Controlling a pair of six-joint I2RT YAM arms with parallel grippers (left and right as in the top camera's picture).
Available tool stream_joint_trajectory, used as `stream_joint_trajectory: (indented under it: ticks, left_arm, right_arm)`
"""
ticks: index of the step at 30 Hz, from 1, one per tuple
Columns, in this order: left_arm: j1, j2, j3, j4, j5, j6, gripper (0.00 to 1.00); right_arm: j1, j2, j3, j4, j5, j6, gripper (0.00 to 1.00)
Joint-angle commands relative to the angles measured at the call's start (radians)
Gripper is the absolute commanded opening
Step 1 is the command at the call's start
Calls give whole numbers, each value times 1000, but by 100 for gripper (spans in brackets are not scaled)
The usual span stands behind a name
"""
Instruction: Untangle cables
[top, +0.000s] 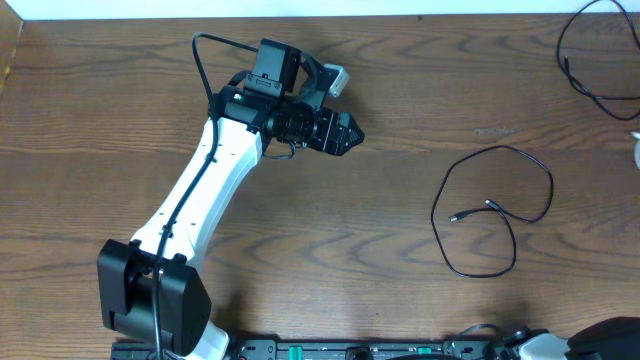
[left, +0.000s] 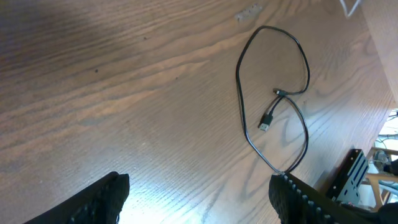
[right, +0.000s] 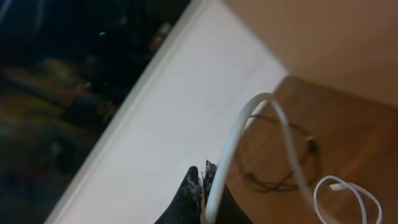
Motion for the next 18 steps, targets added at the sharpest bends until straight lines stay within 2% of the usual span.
stream_joint_trajectory:
  ticks: [1,5,9,12,14,15,16,18]
  left_arm:
    - [-2,-24,14,-3,10,18,77]
    - [-2,-24,14,-3,9,18,77]
    - [-2,-24,14,-5,10,17,77]
    - [-2,-24,14,-9,10,17,77]
    - [-2,-24,14,-13,10,17,77]
    - [-2,-24,14,-15,10,17,77]
    - [-2,-24,14,-18,10,17,77]
    - [-2,-24,14,-21,10,18,77]
  right_arm:
    - [3,68,20,-32,86,-130,1]
    - [68,131,20,-92,227,-242,1]
    - [138,199,20,-134,380,-277,2]
    - [170,266,20,-145,417,-277,9]
    - [175,303,20,-151,416,-276,21]
    - [175,319,20,-156,416,-266,33]
    - [175,337,20,-165,416,-252,48]
    - [174,358,20,-185,413,-229,64]
